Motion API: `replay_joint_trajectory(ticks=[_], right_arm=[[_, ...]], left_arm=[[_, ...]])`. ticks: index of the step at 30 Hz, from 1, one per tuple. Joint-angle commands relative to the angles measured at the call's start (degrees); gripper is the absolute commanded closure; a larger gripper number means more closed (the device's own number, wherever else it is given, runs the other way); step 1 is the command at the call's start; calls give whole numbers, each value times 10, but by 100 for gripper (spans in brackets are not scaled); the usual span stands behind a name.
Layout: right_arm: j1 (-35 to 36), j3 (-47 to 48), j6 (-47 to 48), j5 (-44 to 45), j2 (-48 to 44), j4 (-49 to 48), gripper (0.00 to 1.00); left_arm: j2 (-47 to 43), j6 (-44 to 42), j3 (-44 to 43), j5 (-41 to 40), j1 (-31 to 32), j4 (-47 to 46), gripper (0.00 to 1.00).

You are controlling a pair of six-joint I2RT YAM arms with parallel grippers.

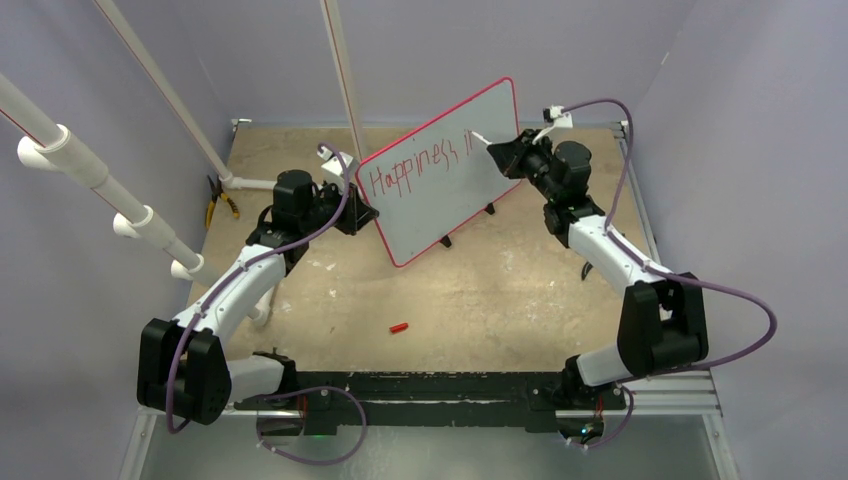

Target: Write a sentence on the whiteboard

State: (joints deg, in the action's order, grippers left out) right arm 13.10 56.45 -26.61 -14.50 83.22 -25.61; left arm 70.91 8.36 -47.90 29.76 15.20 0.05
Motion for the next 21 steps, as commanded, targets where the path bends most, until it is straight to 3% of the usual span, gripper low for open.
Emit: replay_joint_trajectory(ticks=[1, 21], right_arm=[[1, 33, -2, -6, 12, -31, 100], [1, 32, -20, 44, 25, -43, 100]], left_arm=[[11, -19, -8, 6, 10, -1, 100], [12, -19, -8, 7, 10, -2, 100]])
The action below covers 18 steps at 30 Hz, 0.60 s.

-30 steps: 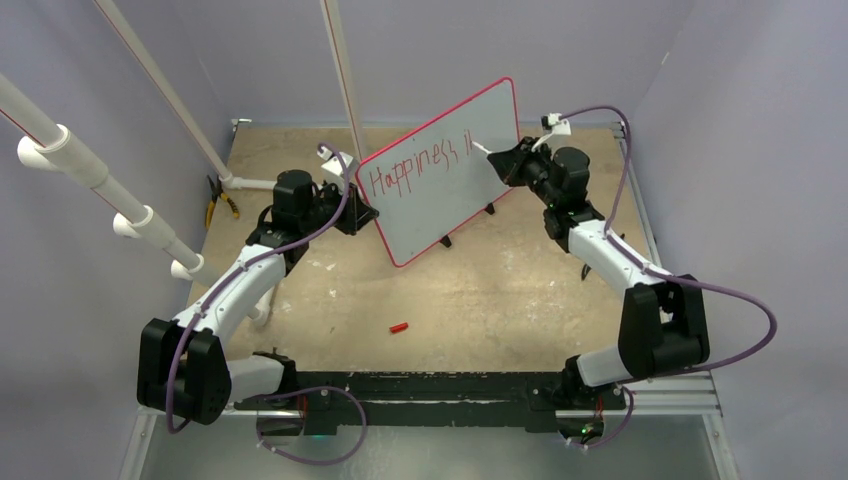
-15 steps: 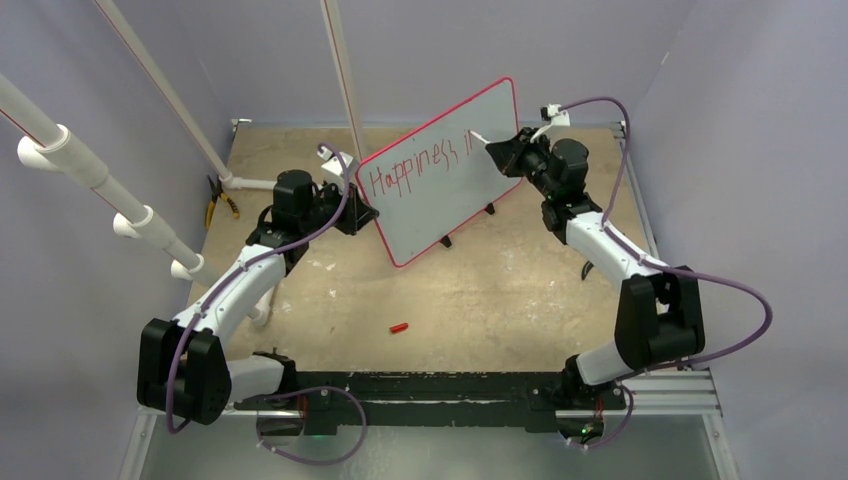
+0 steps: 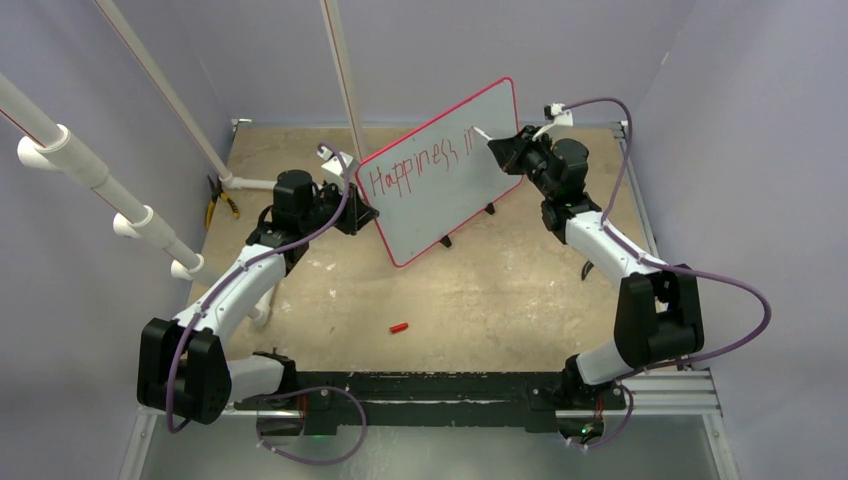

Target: Write a sentence on the whiteboard

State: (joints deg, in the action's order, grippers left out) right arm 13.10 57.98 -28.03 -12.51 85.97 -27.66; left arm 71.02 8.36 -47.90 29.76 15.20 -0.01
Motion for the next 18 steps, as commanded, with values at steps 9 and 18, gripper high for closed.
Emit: replay_joint_trajectory(ticks=[9, 18], right_arm=[[-5, 6, -7, 28, -5, -18, 100], [-4, -15, -1, 17, -9, -13, 100]], left_arm=[[10, -19, -9, 8, 10, -1, 100], [7, -18, -8, 7, 10, -1, 100]])
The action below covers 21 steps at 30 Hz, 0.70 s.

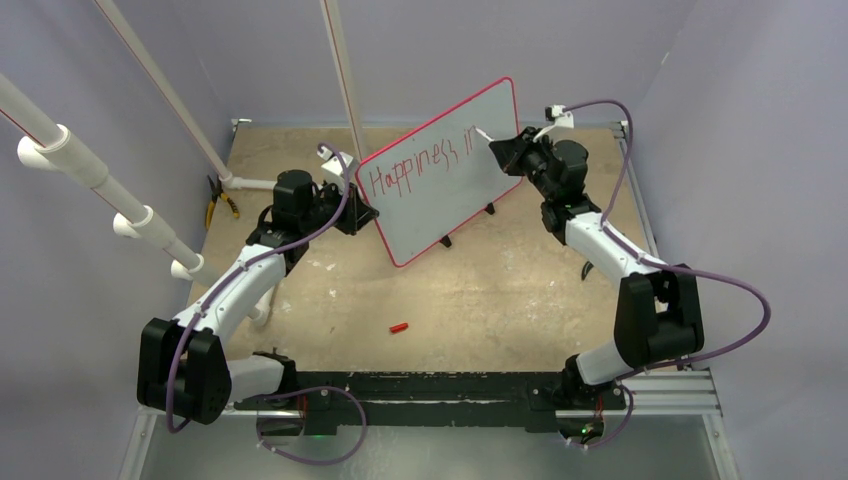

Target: Write a sentence on the whiteboard

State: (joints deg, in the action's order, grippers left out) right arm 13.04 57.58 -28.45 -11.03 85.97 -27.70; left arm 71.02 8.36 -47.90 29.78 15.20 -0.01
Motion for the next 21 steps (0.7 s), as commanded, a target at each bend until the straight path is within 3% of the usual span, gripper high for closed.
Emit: replay_joint_trajectory(ticks=[1, 21], right_arm=[[-4, -16, 3, 2, -11, -13, 100], [-3, -60, 2, 15, -32, -8, 100]], left_arm=[[7, -18, -9, 7, 10, -1, 100], [-1, -19, -8, 2, 10, -1, 100]])
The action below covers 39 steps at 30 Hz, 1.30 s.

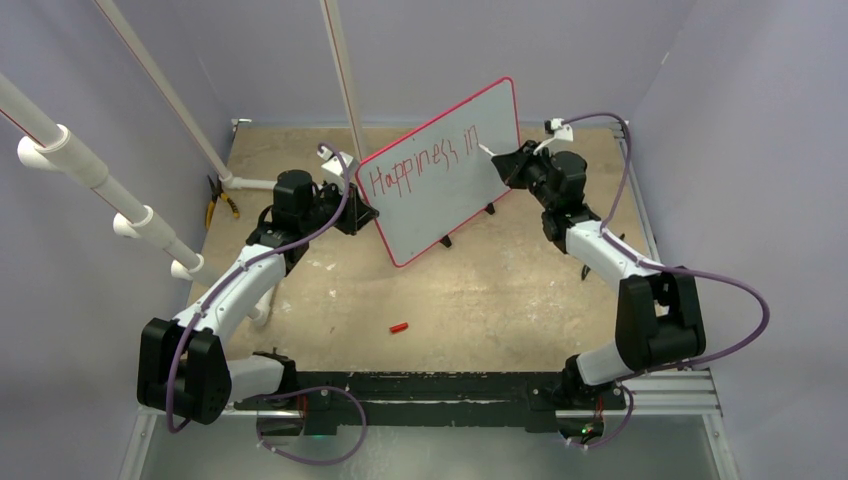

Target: Write a sentence on the whiteboard

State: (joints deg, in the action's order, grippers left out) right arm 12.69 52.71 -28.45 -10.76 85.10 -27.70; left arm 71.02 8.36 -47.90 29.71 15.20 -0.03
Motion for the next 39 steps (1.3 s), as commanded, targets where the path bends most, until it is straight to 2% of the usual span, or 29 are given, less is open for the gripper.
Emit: replay_joint_trajectory(ticks=[1, 8, 22, 39], right_arm=[[0, -11, 2, 13, -23, -8, 100], [0, 10, 28, -1, -37, 1, 100], [-4, 59, 77, -2, -88, 83, 100], [-40, 82, 72, -100, -29, 34, 100]], left_arm=[[-1, -19, -8, 3, 10, -1, 100], [-2, -18, -6, 2, 10, -1, 100], [-7, -16, -4, -7, 11, -1, 100], [-8, -17, -2, -5, 12, -1, 100]])
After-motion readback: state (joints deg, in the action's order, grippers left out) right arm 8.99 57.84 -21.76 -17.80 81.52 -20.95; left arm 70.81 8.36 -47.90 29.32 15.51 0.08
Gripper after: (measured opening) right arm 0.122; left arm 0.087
